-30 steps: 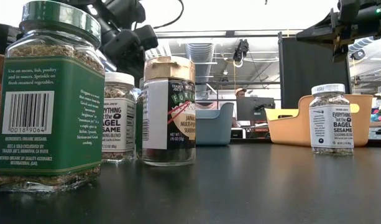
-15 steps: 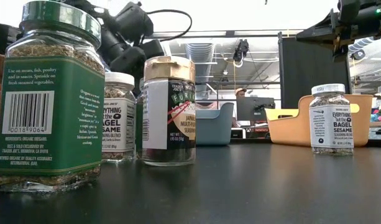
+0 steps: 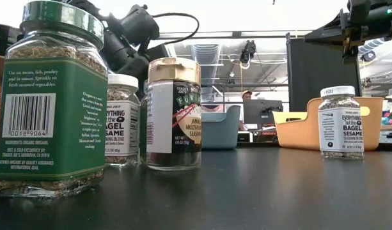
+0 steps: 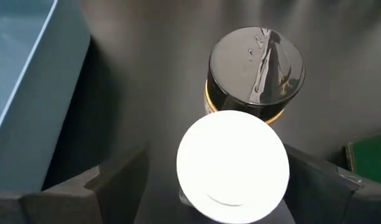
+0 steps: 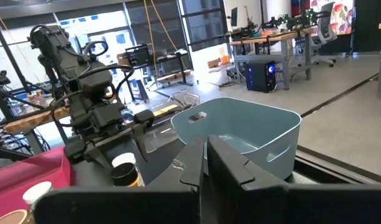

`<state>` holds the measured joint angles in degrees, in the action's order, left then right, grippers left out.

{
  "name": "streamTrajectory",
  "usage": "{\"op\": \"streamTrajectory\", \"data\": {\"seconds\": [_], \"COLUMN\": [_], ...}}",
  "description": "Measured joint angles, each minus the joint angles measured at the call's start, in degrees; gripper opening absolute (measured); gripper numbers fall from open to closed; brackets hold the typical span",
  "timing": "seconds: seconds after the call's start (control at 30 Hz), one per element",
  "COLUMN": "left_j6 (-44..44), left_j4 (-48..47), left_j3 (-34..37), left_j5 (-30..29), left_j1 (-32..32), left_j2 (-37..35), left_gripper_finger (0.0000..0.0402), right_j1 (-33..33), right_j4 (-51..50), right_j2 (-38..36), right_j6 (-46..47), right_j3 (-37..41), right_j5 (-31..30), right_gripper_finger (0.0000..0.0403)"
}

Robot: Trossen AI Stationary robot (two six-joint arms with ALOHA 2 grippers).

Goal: Sort spices by type
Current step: Put the top white seasoning bottle into the blue bin

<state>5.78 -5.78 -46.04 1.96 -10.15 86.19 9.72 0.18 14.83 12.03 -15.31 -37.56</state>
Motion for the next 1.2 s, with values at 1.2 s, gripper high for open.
{"op": "streamTrajectory", "data": {"seconds": [1.2], "left_j6": [11.7], "left_j4": [-14.8], "left_j3": [-14.7], "left_j5": [0.5], "left_j1": [-1.4], "left_j2": [-7.6], "left_gripper_finger": [0.0186], "right_j1": [0.0], "right_j4": [-0.8], "right_j2": [0.0], "right_j6": [-0.2], "right_j3": [0.1], "right_j5": [0.0], "right_gripper_finger": [0.0013]}}
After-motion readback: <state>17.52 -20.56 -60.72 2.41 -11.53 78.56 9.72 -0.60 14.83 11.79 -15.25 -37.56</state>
